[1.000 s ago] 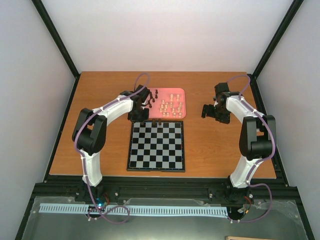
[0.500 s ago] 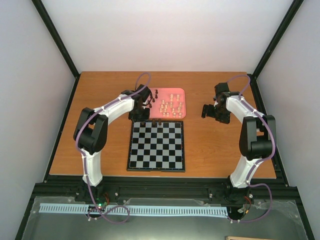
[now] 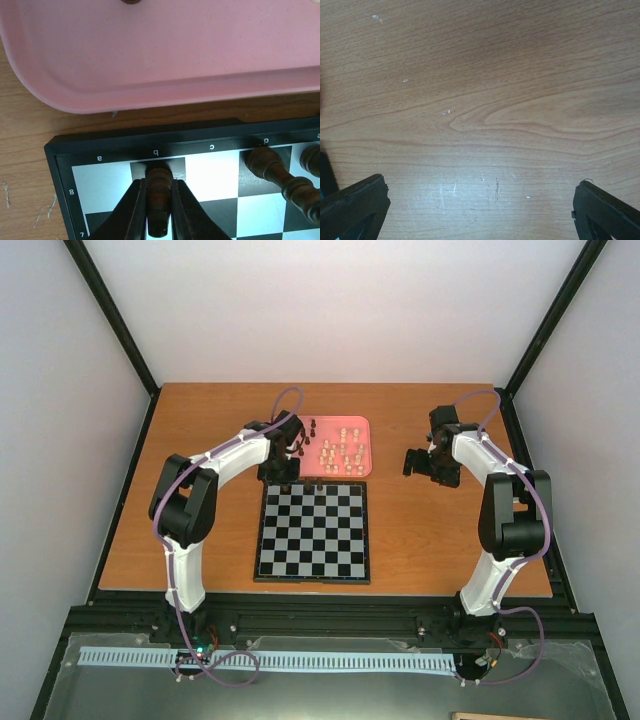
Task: Set up the chess pieces on the board
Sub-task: Place the chess piece on the chessboard, then pick up the chess piece from the storage box.
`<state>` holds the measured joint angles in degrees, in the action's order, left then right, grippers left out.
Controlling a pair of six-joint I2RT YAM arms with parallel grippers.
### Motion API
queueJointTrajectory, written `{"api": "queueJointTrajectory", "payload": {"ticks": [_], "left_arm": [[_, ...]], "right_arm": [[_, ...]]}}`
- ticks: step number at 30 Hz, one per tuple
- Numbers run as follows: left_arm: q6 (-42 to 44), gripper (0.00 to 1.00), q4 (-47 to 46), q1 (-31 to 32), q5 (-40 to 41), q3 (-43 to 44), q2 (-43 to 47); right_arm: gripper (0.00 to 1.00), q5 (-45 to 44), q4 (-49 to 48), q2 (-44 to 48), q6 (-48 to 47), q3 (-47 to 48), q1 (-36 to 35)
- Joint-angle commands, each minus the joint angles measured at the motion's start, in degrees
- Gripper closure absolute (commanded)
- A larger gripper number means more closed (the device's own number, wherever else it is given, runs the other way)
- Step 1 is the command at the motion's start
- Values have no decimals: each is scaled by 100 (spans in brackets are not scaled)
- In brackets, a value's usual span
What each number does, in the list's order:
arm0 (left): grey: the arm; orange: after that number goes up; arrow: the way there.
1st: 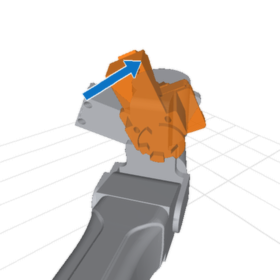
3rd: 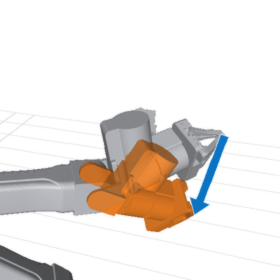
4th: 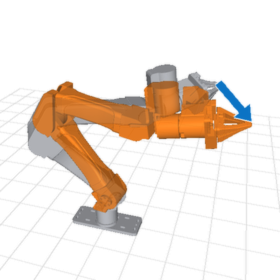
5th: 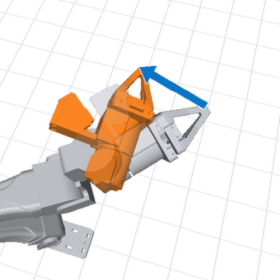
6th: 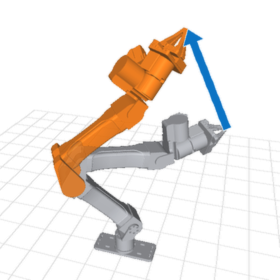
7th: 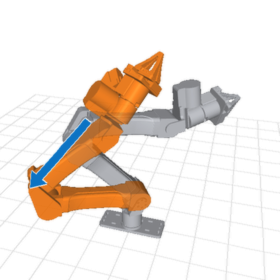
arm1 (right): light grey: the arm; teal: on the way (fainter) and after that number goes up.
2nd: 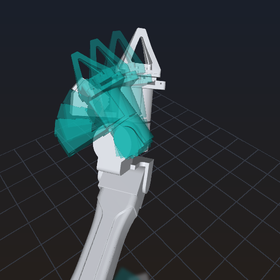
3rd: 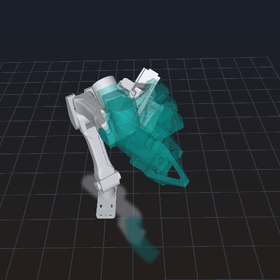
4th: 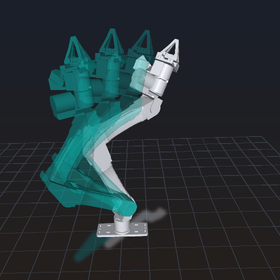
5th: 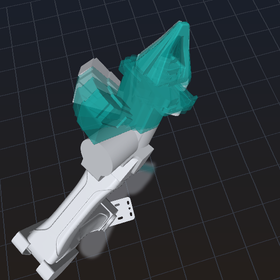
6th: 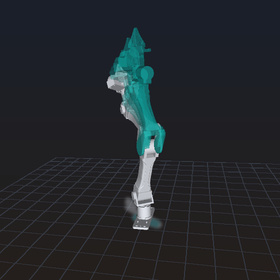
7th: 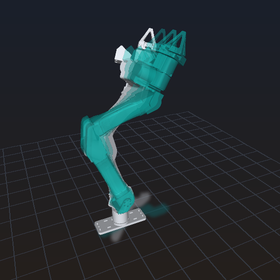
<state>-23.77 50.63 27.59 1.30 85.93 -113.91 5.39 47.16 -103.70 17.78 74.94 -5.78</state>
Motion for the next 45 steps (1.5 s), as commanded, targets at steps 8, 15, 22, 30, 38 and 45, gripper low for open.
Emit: {"api": "queueJointTrajectory", "payload": {"ticks": [8, 15, 22, 30, 38, 45], "left_arm": [[75, 81, 77, 53, 84, 69, -13], [183, 50, 317, 53, 78, 284, 290], [244, 22, 645, 49, 381, 760, 643], [364, 20, 746, -675, 187, 1479, 507], [575, 24, 946, -1125, 150, 2884, -457], [404, 36, 1165, -1169, -243, 4027, -1452]], "right_arm": [[0, 5, 65, -49, -80, 63, -37], [0, 52, 59, -67, -84, 109, -29], [0, 50, 66, -72, -82, 97, -36], [0, 24, 66, -67, -51, 65, -37], [0, 8, 141, -100, 48, 226, -37], [0, -99, 180, -43, 74, 313, -57]]}}
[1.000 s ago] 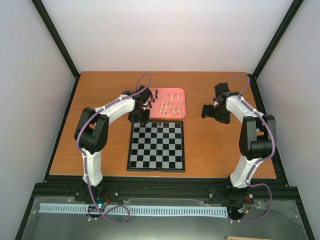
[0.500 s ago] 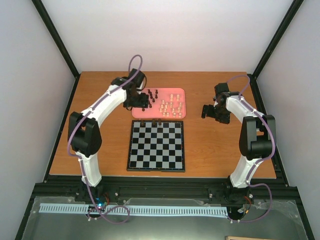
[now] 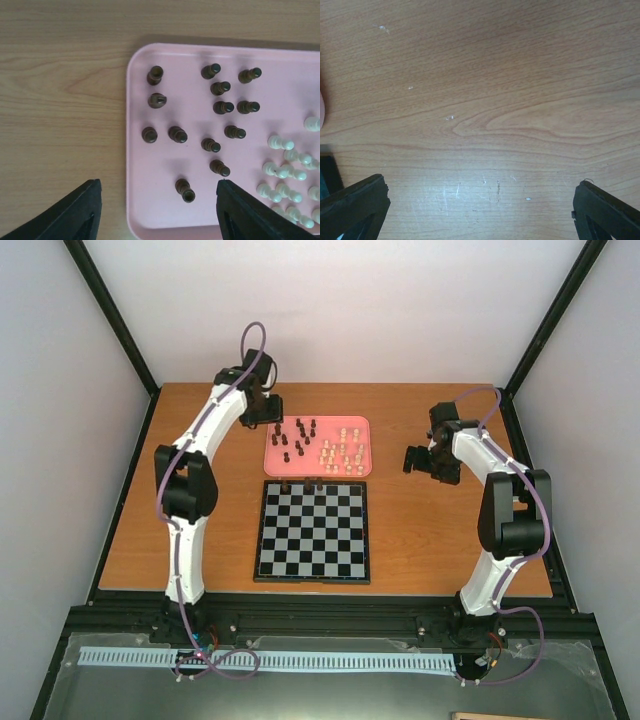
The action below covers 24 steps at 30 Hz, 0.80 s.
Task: Set up the chess pieces on the board
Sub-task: Pick up the chess piece from the storage box.
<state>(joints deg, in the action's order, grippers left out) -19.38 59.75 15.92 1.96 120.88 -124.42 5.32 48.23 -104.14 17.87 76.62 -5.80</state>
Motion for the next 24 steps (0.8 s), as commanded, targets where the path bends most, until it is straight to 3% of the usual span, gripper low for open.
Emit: {"api": "queueJointTrajectory", "payload": {"ticks": [1, 5, 11, 24], "left_arm": [[-77, 39, 230, -1, -354, 589, -490], [-251, 52, 139, 3, -324, 845, -890], [-264, 60, 219, 16, 75, 1443, -1447], [-337, 64, 310, -10, 195, 1236, -1654]], "right_arm": [[0, -93, 73, -1, 65, 135, -54], [0, -51, 66, -26, 49, 63, -54], [0, 22, 51, -85, 35, 56, -61], [0, 89, 108, -295, 7, 226, -54]]}}
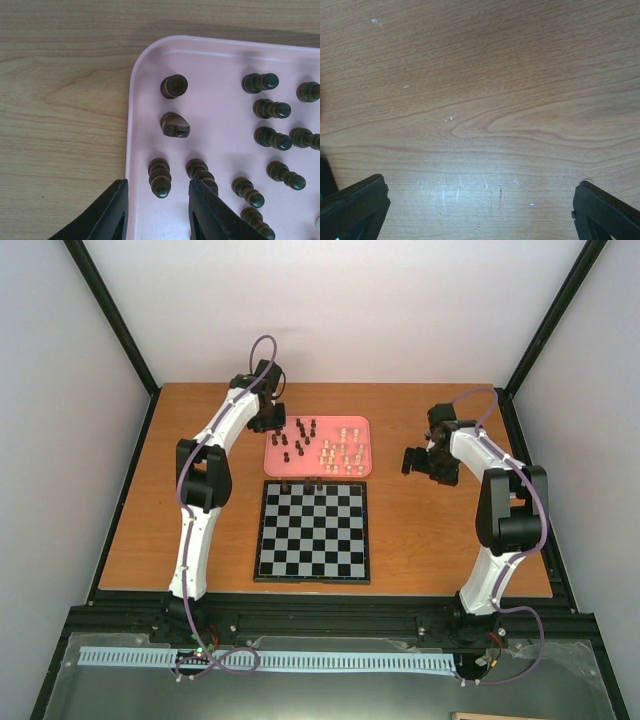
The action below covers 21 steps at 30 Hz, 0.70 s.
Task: Set up the chess pieces on the board
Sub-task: Pick up the chess piece from the storage box.
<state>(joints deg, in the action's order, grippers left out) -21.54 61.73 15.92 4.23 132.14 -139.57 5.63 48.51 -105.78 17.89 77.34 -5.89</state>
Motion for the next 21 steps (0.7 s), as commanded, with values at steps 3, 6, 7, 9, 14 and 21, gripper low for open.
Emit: {"api": "queueJointTrajectory", "payload": {"ticks": [3, 6, 7, 9, 14, 21], "left_arm": [[-175, 64, 87, -19, -132, 102, -245], [-245, 66, 37, -46, -260, 114, -326], [-267, 67, 18, -60, -312, 115, -343], [-289, 67, 0, -70, -381, 130, -368], [-327, 69, 15, -89, -357, 147, -446], [-392, 76, -12, -98, -267, 152, -500]], "right_arm": [[0, 31, 116, -155, -3, 197, -51], [0, -19, 173, -177, -29, 245, -48], [0, -30, 184, -182, -42, 253, -51], [0, -48, 185, -187, -44, 251, -46], [0, -35, 194, -241, -37, 277, -45], [0, -60, 203, -281, -64, 267, -48]]}}
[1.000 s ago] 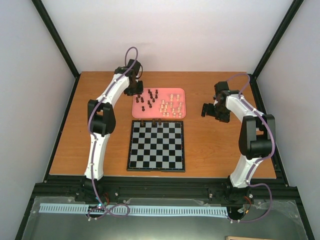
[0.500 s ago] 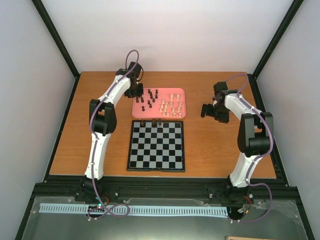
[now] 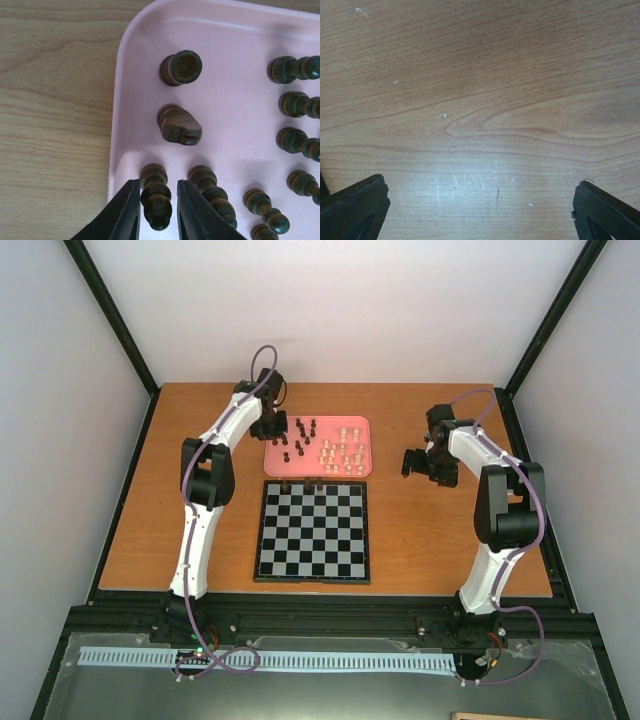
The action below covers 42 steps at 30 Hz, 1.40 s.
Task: Set up the chess pieces on the board
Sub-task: Pick up the chess piece from the storage box.
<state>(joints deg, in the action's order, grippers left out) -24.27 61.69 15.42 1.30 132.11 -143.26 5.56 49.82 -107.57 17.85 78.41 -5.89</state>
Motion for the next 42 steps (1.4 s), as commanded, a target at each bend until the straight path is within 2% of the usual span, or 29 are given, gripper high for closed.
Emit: {"api": "queueJointTrajectory", "payload": {"ticks": [1, 4, 10, 17, 24, 28, 31, 36, 42], "left_arm": [[-118, 77, -4, -48, 14, 164, -146], [-113, 82, 22, -48, 20, 170, -188], [-84, 99, 93, -46, 147, 157, -95], [9, 99, 446, -57, 354, 113, 549], [11, 99, 394, -52, 300, -798, 1775], [19, 99, 516, -10, 74, -920, 2176], [90, 99, 654, 167, -130, -1038, 2359], [363, 99, 670, 668, -470, -1615, 2652], [373, 99, 498, 968, -988, -2286, 3126]], "right_arm": [[0, -55, 74, -104, -62, 163, -44], [0, -55, 73, -114, -59, 174, -47], [0, -58, 63, -115, -58, 166, -45], [0, -66, 70, -82, -103, 250, -46], [0, -42, 48, -17, -133, 258, -44], [0, -10, -13, 28, -126, 178, -49], [0, -2, -16, 55, -127, 174, -53], [0, -29, -8, 113, -124, 227, -53], [0, -46, -16, 177, -128, 198, -78]]}}
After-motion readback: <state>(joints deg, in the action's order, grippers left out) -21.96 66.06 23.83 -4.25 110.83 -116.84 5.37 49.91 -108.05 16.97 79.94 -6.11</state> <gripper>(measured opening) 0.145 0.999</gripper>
